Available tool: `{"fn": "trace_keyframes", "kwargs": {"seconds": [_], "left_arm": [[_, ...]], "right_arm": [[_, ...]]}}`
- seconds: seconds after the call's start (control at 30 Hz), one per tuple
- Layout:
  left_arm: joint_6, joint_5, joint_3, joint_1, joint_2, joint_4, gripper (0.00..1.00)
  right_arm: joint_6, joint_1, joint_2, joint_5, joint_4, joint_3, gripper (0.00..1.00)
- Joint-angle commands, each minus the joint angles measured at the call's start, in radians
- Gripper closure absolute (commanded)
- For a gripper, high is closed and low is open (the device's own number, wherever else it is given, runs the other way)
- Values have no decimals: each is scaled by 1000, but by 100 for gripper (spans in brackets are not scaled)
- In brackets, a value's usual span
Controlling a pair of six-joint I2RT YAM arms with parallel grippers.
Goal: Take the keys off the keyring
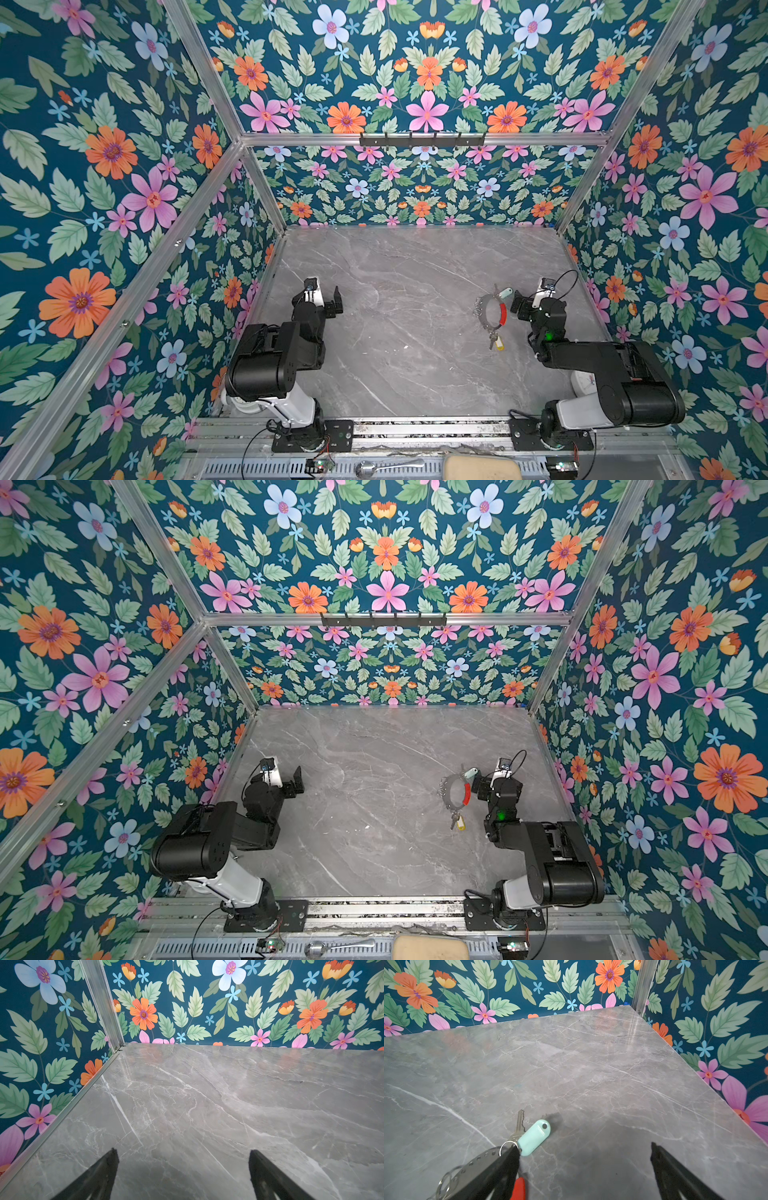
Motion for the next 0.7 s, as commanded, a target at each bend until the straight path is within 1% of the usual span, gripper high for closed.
{"fn": "trace_keyframes", "kwargs": {"seconds": [0.0, 0.67], "left_arm": [[0, -3, 0, 0, -3, 16, 0], [0, -2, 1, 1, -2, 14, 0]], "right_arm": [[8, 1, -3, -5, 20, 3, 1], [11, 1, -3, -10, 13, 7, 1]]}}
